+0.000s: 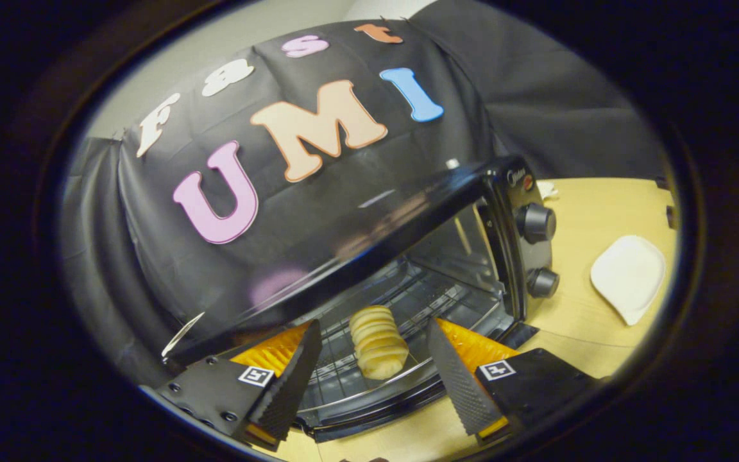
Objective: Open the toaster oven, put the food inside, and close the toaster oven door.
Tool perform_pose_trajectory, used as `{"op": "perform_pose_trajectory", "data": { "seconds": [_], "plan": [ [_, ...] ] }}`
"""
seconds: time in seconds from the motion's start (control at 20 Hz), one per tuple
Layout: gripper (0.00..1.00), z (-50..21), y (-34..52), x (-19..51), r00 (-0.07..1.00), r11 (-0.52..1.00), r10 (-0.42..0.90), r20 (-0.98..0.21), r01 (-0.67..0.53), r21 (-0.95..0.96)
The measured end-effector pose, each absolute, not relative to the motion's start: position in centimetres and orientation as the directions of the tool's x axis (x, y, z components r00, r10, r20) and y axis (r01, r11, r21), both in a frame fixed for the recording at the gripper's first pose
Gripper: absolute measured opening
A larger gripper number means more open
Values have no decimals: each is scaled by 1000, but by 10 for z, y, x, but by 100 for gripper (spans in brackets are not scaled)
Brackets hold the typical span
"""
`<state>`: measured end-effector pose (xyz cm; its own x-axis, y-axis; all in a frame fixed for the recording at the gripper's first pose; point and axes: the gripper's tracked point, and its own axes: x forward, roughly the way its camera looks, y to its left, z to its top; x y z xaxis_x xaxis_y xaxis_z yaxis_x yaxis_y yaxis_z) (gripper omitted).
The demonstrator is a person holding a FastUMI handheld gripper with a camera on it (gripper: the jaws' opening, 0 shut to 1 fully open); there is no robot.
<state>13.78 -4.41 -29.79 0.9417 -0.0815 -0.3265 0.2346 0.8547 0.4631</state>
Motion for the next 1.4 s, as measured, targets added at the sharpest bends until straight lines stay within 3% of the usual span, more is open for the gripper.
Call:
{"op": "perform_pose_trajectory", "data": {
  "seconds": [0.55, 0.95, 1.4],
  "plan": [
    [100, -246, -18, 50, 962, 927, -25, -271, 123, 354],
    [99, -288, -10, -24, 911, 985, 0, -412, 70, 155],
    [99, -352, -34, -97, 828, 996, -80, -555, 38, -86]
  ]
}}
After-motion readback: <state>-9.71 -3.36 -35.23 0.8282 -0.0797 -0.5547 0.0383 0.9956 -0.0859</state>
